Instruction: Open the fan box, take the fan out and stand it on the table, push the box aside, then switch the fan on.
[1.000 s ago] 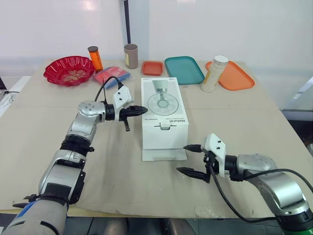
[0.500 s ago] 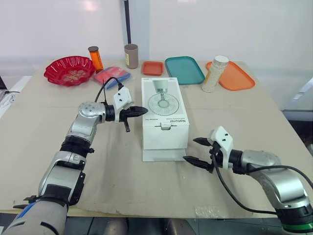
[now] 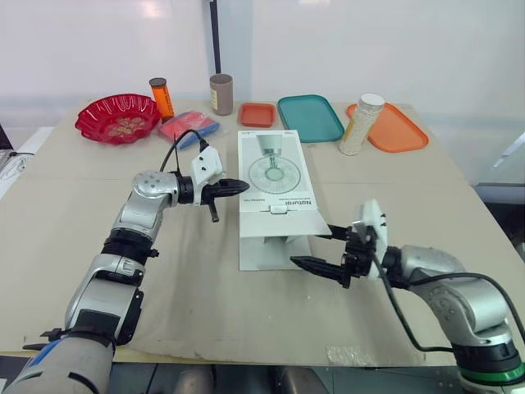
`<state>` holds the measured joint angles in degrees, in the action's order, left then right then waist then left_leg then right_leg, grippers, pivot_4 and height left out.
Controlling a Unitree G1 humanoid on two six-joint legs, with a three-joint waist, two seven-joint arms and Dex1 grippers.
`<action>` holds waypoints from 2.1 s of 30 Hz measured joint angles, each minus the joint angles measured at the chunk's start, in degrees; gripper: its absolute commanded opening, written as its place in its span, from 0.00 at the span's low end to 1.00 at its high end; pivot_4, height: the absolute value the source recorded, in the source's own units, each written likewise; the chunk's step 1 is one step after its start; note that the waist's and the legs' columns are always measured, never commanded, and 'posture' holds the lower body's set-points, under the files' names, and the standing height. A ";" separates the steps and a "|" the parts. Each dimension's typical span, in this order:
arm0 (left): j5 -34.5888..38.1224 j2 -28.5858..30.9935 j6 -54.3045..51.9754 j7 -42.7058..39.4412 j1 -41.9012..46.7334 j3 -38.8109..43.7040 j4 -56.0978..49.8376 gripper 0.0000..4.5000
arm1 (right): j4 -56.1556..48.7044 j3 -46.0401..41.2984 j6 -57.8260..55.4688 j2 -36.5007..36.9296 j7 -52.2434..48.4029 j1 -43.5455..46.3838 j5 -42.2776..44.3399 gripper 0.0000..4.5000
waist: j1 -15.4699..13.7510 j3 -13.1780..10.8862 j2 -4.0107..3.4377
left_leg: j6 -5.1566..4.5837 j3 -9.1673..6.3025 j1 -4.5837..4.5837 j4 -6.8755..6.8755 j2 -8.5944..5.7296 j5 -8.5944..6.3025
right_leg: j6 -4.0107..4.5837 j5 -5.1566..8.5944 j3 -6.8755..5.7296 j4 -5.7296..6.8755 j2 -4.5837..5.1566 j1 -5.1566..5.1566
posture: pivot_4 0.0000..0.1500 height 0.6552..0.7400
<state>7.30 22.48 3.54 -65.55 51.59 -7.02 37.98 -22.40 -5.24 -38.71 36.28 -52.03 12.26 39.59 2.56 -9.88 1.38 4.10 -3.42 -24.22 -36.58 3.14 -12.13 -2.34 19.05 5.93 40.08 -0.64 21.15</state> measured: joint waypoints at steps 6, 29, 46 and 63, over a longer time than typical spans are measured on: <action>0.05 0.20 0.00 0.06 -0.12 0.11 -0.02 0.01 | 4.15 -3.04 -0.83 -4.77 5.64 8.34 3.26 1.00 | 0.14 0.02 -0.03 | -0.06 -0.01 0.03 0.02 0.01 0.04 | 0.02 -0.01 -0.01 0.04 -0.01 0.01 | 1.00 1.00; 4.63 -1.43 -10.04 1.07 -2.74 0.41 -9.79 0.01 | 15.70 3.80 3.93 -8.10 8.53 13.76 -8.40 1.00 | 0.06 0.05 -0.12 | -0.05 -0.02 -0.02 0.04 -0.01 0.07 | 0.02 -0.01 -0.01 0.05 0.02 0.06 | 1.00 1.00; 1.30 -1.02 -6.42 1.35 -2.68 -1.98 -7.64 0.00 | 1.74 6.78 -9.89 -7.59 17.26 20.20 -6.19 0.09 | 0.13 0.07 -0.15 | -0.08 -0.05 -0.01 0.06 -0.01 0.09 | 0.02 -0.01 -0.03 0.06 0.01 0.05 | 1.00 1.00; 1.31 -0.60 -5.69 1.74 -2.93 -1.85 -7.60 0.00 | -2.38 16.32 -14.05 4.13 17.28 11.50 -16.68 0.09 | 0.09 0.07 -0.15 | -0.13 -0.10 -0.04 0.06 -0.08 0.11 | 0.01 0.00 0.01 0.01 0.03 0.04 | 1.00 1.00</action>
<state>8.61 21.88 -2.15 -63.81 48.66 -8.88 30.38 -24.78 11.09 -52.76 40.41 -34.75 23.76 22.91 2.65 -9.81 1.23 3.97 -3.52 -24.26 -36.52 3.05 -12.02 -2.34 19.04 5.94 40.09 -0.61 21.20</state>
